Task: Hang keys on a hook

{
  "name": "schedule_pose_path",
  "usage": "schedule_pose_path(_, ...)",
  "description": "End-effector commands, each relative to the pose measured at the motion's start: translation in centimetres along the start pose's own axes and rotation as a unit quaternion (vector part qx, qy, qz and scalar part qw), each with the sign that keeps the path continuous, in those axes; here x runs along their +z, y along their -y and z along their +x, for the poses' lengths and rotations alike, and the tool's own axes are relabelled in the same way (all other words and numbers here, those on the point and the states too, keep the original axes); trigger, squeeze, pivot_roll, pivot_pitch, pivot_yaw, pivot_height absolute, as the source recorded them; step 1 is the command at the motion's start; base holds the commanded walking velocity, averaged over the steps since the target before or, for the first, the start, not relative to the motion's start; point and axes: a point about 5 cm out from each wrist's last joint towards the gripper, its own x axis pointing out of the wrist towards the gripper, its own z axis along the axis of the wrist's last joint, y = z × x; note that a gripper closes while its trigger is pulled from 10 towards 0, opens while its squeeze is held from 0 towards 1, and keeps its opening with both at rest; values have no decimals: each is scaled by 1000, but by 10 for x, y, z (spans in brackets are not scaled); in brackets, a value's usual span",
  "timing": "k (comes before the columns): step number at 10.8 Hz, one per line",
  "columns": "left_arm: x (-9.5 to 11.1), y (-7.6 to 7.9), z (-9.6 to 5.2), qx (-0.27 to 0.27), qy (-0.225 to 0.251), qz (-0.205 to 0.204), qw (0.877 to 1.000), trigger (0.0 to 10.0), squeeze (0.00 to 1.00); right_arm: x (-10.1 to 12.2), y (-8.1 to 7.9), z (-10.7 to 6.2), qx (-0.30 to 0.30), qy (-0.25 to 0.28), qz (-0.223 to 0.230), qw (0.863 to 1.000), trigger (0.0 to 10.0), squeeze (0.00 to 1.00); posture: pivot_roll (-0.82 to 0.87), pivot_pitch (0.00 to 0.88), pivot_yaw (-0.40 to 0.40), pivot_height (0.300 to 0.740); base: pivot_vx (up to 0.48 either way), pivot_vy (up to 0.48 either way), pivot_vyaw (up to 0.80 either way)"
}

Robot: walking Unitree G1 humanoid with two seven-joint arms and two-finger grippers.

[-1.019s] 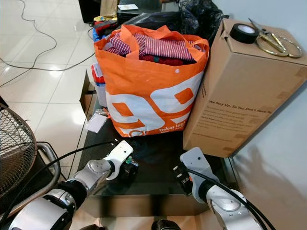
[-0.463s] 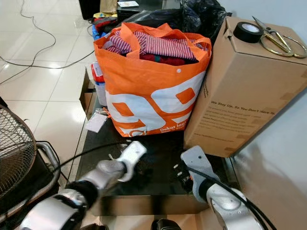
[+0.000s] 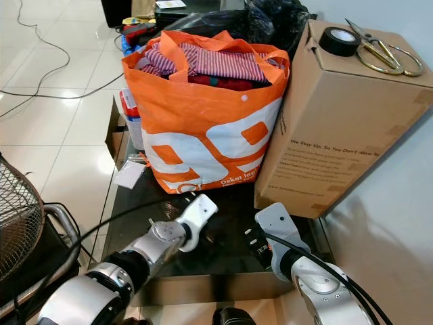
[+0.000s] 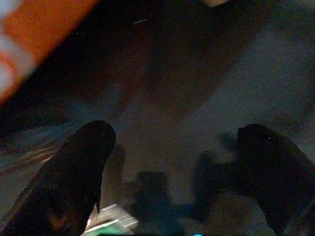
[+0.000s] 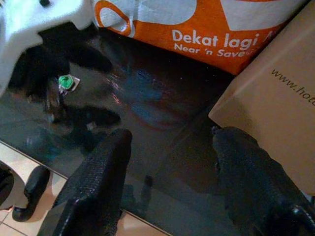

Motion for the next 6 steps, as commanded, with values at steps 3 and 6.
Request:
schedule_pose_path(3,-9,-10,-4,71,4,-35,997,10000,31,-1,0,-1,0,-2,4,1000,10000,0,-331,105,-46,740,0,0,0)
schedule_pose_path(6,-12,18,0,14,4,2,1000,10000,27,-9,-9,-5,61,-30,-8,998,10000,0,-320,99,-39,740,0,0,0)
